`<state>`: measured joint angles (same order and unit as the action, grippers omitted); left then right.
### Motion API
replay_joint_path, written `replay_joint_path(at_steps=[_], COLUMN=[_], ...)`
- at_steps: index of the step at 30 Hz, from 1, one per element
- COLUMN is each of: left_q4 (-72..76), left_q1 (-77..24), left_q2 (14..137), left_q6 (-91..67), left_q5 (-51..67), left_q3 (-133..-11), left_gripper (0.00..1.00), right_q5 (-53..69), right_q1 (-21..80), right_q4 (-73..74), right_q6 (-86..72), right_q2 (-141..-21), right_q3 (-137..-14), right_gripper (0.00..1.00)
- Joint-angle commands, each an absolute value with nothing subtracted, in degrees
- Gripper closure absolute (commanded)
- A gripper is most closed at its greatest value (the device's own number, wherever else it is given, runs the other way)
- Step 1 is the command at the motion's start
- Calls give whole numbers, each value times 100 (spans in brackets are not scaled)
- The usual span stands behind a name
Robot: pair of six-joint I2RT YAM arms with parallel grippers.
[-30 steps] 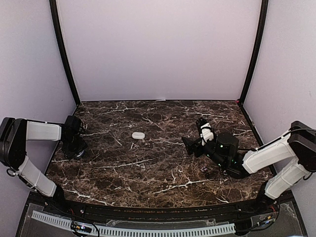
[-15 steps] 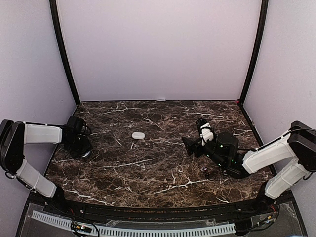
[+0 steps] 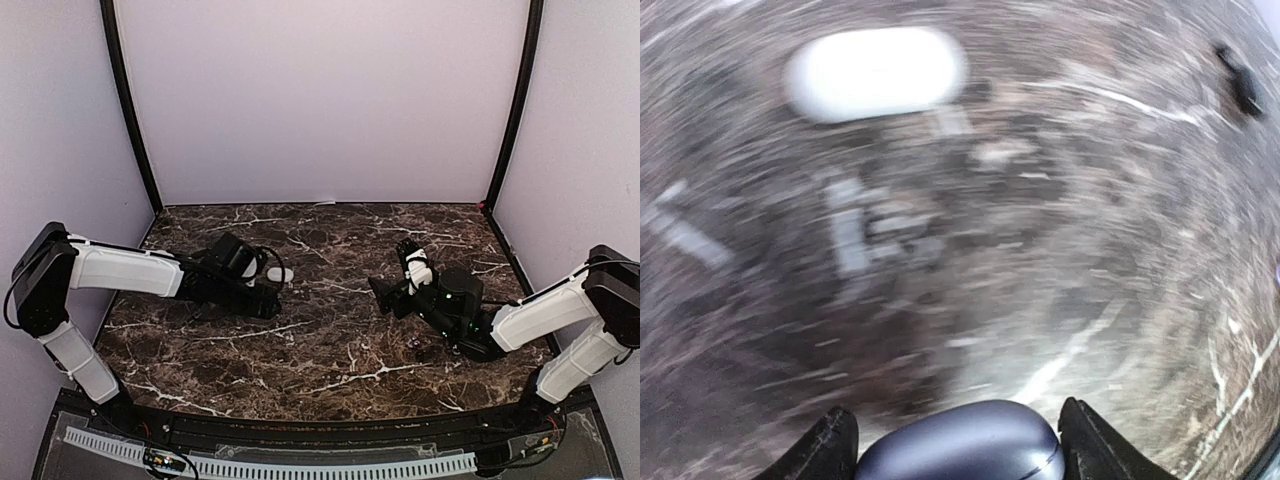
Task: Insert the wireless bluetooth earbuds into the charging case
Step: Move the charging case to the center of the board, then adjust the charging case at the center of the board.
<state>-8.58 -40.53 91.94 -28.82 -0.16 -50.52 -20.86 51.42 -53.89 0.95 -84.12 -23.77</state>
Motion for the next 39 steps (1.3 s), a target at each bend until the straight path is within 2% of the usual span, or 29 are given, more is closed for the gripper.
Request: replay_joint_path(at_steps=[1,5,11,16,20,30,33,39], left_q4=[-904,-1061,-1687,-1707,-1642,-1197,-1361,-1320], left_q1=[-4727,-5259,-5299,-5299,-5304,-5309,-5309,-5201], left_q2=[9666,10162,10814,10662,10508,9711,9650,9640], left_q6=[-1952,-1370,-1143,-1337,-1519,-1913,-2126,-2338], left_q5=[208,116,113,-225,-157,103,-292,-664], left_q3=[-5689,-6178,-6878,-6900,-6779,-5909,-5850,-5852], left_gripper=[28,25,23,7,1,6,13,18], right_q5=[-2205,-2227,-2279,-2301,-2310,-2263,-2249,-2240], right_q1=[5142,5142,5142,5144,5142,5142,5142,5144], right_q4=[-5485,-5493,-5484,-5484,-5484,-5476,-5486,-5482], right_q6=[148,149,169,197,220,211,204,211], right_q2=[-8325,-8290,-8257,-8227,-8218,-8278,-8290,-8297], right_q3=[-2478,-2458,-2442,-2425,-2419,-2456,-2469,-2465], right_gripper=[12,12,12,12,12,12,12,12])
